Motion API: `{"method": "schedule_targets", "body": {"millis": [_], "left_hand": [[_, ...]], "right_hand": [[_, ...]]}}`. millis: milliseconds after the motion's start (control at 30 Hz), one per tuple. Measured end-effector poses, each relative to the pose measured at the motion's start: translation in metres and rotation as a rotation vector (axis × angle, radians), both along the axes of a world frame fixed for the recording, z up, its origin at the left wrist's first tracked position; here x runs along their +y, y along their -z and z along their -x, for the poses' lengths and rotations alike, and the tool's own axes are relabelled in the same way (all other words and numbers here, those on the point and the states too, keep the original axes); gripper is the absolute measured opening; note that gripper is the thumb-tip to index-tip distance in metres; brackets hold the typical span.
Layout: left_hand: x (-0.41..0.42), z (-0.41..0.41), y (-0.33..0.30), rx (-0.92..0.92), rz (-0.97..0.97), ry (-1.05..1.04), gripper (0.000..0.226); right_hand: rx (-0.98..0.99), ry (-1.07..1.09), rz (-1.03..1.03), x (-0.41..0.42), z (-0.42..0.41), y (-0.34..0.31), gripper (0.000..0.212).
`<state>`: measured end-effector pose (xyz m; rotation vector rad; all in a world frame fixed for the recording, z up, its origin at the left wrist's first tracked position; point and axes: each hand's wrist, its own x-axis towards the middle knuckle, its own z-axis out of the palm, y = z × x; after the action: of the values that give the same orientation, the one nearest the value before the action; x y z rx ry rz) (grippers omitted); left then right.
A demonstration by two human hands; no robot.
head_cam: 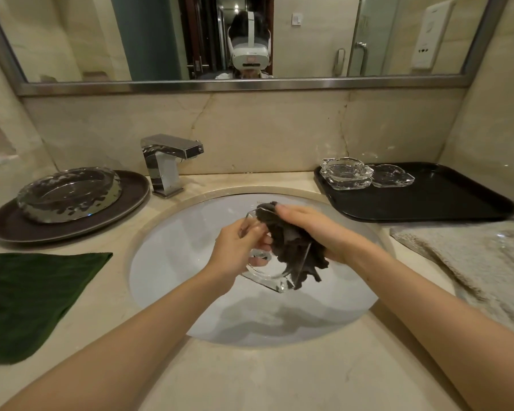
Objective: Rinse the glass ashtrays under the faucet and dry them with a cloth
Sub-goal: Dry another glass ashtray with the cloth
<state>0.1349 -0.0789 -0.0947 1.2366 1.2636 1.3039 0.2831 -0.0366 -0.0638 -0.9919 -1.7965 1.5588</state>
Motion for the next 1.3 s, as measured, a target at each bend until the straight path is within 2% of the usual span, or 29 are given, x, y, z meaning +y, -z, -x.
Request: {"method": "schedule_targets", "body": {"millis": [67,167,233,300,367,400,467,500,567,633,700,767,800,867,933,1033,1100,1167,1233,1300], "left_hand": [[0.001,0.003,-0.001,-0.021,0.004,-0.044,0.016],[0.004,0.004,0.002,0.000,0.013,-0.094,0.015],[0.006,0.004,0.005,-0.003,0.031,-0.125,0.014],[0.009,0.005,0.005,-0.113,0.047,-0.168,0.016],[0.012,0.009,0.002,-0.252,0.069,-0.186,0.017],[0.014,0.012,0.002,-0.243,0.080,-0.199,0.018],[0.016,0.018,0.002,-0.024,0.147,-0.244,0.025],[0.016,0.020,0.003,0.091,0.198,-0.254,0.035],[0.015,0.015,0.006,0.126,0.325,-0.259,0.059],[0.010,0.008,0.005,-0.032,0.423,-0.237,0.074],[0.010,0.005,0.004,-0.354,0.445,-0.115,0.084],[0.011,0.008,-0.002,-0.701,0.394,0.097,0.086],[0.010,0.010,-0.005,-0.794,0.372,0.157,0.085],[0.009,0.018,-0.007,-0.820,0.347,0.161,0.078],[0.008,0.026,-0.005,-0.819,0.303,0.136,0.072],[0.005,0.031,-0.002,-0.871,0.243,0.172,0.054],[0.005,0.028,-0.002,-0.903,0.268,0.227,0.050],[0.005,0.022,-0.004,-0.883,0.285,0.318,0.053],[0.004,0.017,-0.006,-0.874,0.304,0.395,0.055],[0.003,0.016,-0.008,-0.875,0.311,0.403,0.052]], "right_hand": [[0.066,-0.025,0.103,-0.004,-0.001,-0.002,0.019],[0.088,-0.011,0.178,-0.005,-0.002,-0.006,0.019],[0.107,0.000,0.252,-0.005,-0.001,-0.004,0.032],[0.183,-0.007,0.366,-0.012,0.005,0.001,0.045],[0.270,-0.014,0.364,-0.021,0.020,0.009,0.033],[0.290,0.033,0.316,-0.026,0.028,0.013,0.021],[0.272,0.243,0.187,-0.025,0.042,0.019,0.004],[0.247,0.345,0.115,-0.022,0.044,0.022,0.004],[0.132,0.511,-0.109,-0.012,0.043,0.025,0.010],[-0.087,0.581,-0.443,-0.006,0.035,0.026,0.020],[-0.264,0.588,-0.758,-0.005,0.027,0.027,0.025],[-0.381,0.538,-1.034,-0.010,0.026,0.027,0.025],[-0.471,0.483,-1.141,-0.015,0.030,0.030,0.027],[-0.576,0.311,-1.260,-0.020,0.038,0.042,0.043],[-0.537,0.132,-1.210,-0.025,0.041,0.046,0.058],[-0.440,0.076,-1.158,-0.034,0.043,0.043,0.064],[-0.450,0.100,-1.200,-0.037,0.047,0.038,0.067],[-0.438,0.198,-1.146,-0.028,0.050,0.031,0.065],[-0.413,0.306,-0.999,-0.014,0.045,0.026,0.070],[-0.381,0.311,-0.796,-0.004,0.036,0.028,0.075]]}}
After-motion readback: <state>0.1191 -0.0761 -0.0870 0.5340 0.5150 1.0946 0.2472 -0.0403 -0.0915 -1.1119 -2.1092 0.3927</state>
